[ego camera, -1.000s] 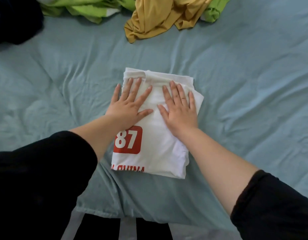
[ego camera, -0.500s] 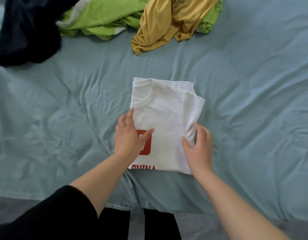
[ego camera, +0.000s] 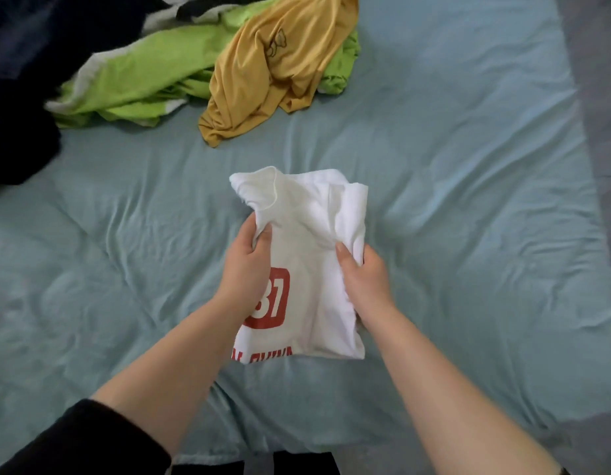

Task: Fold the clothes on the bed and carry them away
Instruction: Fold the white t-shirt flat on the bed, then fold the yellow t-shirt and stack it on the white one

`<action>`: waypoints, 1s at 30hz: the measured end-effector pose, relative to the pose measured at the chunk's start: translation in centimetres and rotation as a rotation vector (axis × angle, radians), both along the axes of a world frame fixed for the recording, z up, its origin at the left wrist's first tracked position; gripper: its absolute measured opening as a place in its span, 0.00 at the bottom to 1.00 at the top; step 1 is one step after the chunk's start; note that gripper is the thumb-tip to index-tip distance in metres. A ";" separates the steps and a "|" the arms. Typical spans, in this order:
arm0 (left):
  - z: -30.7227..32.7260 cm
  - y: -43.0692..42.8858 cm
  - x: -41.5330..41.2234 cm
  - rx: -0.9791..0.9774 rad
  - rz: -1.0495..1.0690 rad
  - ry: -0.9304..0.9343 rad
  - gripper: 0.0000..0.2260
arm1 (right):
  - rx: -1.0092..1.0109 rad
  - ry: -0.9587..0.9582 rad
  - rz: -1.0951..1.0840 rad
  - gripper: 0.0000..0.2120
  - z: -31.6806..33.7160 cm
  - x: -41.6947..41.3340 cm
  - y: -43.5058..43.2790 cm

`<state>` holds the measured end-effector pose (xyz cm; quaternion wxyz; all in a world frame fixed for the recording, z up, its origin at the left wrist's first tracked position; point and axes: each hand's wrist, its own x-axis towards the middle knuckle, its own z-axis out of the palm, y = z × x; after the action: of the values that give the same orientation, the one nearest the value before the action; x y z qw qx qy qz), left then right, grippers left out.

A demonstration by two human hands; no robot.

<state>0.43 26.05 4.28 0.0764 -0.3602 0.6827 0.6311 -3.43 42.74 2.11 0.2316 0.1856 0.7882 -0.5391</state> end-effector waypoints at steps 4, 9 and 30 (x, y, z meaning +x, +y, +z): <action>1.8 1.3 -5.3 0.001 -0.016 0.084 0.11 | 0.027 0.145 -0.017 0.09 2.3 -5.8 3.1; -2.1 2.6 -11.2 -0.036 -0.028 0.004 0.16 | 0.030 0.009 0.000 0.12 -1.0 -12.8 6.5; -5.0 -2.2 -4.2 -0.640 -0.398 -0.430 0.43 | 0.902 0.295 0.647 0.27 -0.2 -7.2 5.3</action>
<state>-3.72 23.83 -0.74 0.2215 -0.3501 0.8689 0.2711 -10.66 48.01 1.93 0.1701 -0.0620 0.9809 -0.0712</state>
